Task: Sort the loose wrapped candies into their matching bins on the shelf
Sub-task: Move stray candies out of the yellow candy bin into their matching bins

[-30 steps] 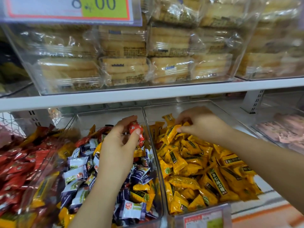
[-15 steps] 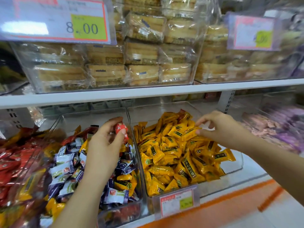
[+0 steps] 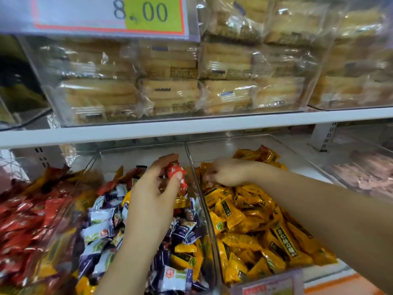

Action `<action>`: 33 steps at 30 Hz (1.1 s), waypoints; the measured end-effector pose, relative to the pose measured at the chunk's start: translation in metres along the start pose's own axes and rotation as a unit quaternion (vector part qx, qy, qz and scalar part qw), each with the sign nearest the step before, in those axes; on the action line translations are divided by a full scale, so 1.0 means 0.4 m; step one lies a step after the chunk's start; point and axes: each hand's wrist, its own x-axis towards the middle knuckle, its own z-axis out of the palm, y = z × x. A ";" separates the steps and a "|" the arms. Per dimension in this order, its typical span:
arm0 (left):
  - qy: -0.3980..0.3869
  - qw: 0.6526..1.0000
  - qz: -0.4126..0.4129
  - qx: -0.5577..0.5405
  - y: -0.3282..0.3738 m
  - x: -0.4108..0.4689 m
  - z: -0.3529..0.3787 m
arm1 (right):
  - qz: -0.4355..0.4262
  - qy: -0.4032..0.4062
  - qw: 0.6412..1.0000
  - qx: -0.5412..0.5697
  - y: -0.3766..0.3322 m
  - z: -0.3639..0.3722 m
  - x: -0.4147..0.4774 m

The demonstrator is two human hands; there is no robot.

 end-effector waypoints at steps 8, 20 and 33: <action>-0.008 1.000 -0.002 0.006 -0.008 0.011 0.009 | 0.034 -0.069 0.996 -0.043 0.022 0.018 0.096; -0.009 1.000 -0.002 0.002 -0.014 0.010 0.008 | -0.025 -0.136 0.990 0.040 -0.007 0.030 0.082; -0.011 1.000 0.006 0.012 -0.007 0.006 0.004 | -0.041 -0.127 0.991 -0.028 -0.028 0.019 0.045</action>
